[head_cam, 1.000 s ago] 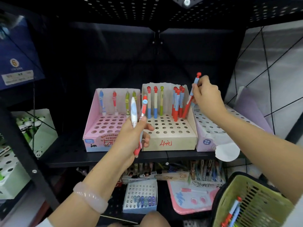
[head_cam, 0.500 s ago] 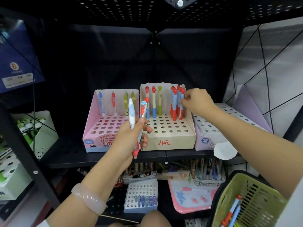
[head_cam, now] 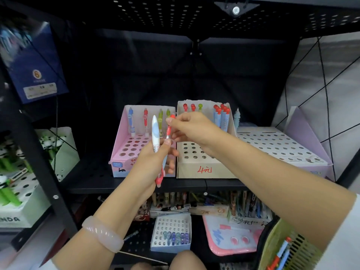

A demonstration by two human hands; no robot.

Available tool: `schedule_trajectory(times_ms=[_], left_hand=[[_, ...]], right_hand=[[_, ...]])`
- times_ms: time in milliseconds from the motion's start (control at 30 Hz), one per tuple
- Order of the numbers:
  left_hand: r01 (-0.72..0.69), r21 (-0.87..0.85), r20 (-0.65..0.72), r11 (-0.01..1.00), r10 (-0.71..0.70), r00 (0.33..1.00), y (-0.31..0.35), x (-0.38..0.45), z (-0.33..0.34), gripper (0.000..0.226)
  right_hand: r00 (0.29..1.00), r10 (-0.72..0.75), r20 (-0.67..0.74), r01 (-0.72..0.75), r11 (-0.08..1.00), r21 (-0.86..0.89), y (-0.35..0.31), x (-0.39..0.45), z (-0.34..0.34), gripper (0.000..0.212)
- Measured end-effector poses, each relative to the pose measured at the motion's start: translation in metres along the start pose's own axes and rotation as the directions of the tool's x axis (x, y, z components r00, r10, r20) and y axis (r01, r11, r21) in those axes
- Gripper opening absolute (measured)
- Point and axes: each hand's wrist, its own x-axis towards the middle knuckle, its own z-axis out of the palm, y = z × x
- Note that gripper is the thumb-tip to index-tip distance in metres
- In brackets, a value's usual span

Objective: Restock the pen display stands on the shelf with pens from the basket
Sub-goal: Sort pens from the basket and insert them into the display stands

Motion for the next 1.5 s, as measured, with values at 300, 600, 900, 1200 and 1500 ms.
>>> schedule_trajectory(times_ms=[300,600,900,1200,1500], left_hand=[[0.092,-0.019,-0.168,0.996,-0.093,0.981,0.018,0.01,-0.065,0.016],[0.11,-0.172,-0.299,0.979,-0.158,0.941,0.036,0.02,-0.089,0.029],[0.078,-0.109,-0.252,0.991,-0.103,0.962,0.03,0.027,-0.091,0.016],[0.01,-0.133,-0.244,0.991,-0.042,0.969,0.022,0.024,-0.094,0.019],[-0.079,0.008,-0.246,0.997,0.078,0.966,0.025,0.018,-0.092,0.025]], right_hand=[[0.921,-0.173,-0.348,0.173,0.984,-0.031,-0.021,0.042,0.002,0.01],[0.912,-0.328,-0.248,0.14,0.815,-0.562,-0.017,0.106,0.025,0.023],[0.979,-0.167,-0.118,0.02,0.651,-0.759,-0.003,0.123,0.039,0.022],[0.979,-0.134,-0.154,-0.075,0.464,-0.883,0.003,0.12,0.047,0.035],[0.974,-0.216,0.066,0.223,0.878,-0.424,-0.009,0.054,0.058,0.018]])
